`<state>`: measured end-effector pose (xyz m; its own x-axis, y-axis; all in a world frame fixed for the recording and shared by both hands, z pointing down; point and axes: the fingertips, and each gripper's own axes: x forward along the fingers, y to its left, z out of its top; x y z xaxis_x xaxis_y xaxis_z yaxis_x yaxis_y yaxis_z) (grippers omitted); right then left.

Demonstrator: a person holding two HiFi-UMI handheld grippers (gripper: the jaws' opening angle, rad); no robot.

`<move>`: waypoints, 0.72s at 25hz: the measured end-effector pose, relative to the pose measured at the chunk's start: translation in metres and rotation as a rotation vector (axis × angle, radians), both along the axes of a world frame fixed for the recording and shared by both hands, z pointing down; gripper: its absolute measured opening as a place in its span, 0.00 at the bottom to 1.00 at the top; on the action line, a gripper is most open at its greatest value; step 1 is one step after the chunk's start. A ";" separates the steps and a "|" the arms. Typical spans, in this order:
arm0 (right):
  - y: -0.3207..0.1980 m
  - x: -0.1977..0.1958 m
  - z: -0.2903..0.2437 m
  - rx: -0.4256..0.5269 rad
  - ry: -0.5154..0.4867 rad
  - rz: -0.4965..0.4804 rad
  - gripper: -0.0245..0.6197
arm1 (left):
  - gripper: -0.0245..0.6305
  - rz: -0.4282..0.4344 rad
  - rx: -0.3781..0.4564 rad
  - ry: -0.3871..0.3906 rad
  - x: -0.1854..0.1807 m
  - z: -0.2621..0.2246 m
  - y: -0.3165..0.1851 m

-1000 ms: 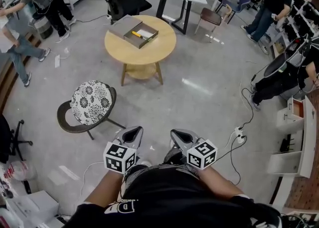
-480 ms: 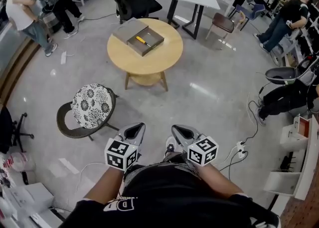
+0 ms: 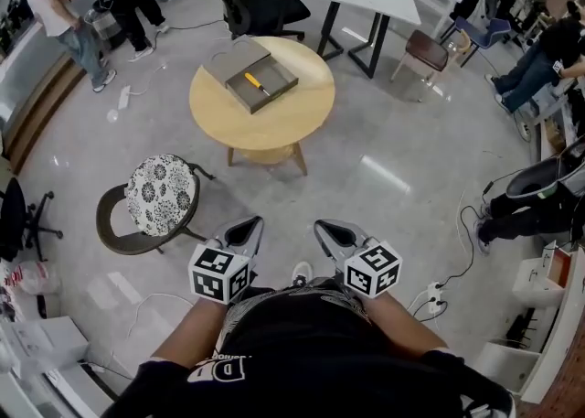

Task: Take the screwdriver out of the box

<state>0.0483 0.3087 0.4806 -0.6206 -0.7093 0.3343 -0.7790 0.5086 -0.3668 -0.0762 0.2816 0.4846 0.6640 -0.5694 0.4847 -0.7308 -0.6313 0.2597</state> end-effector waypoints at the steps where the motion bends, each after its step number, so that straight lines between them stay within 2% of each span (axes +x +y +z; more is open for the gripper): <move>1: -0.004 0.009 0.000 0.001 0.001 -0.005 0.04 | 0.13 -0.003 0.005 -0.001 0.009 -0.002 -0.005; 8: -0.027 0.045 0.002 0.004 -0.014 -0.015 0.04 | 0.13 0.011 0.024 -0.022 0.052 -0.008 -0.026; 18: -0.049 0.054 0.010 -0.019 -0.024 -0.046 0.04 | 0.13 -0.021 0.012 -0.033 0.058 -0.006 -0.046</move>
<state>0.1027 0.2596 0.4911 -0.6600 -0.6737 0.3325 -0.7461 0.5360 -0.3950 -0.0179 0.2356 0.4783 0.6356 -0.5890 0.4991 -0.7521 -0.6183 0.2282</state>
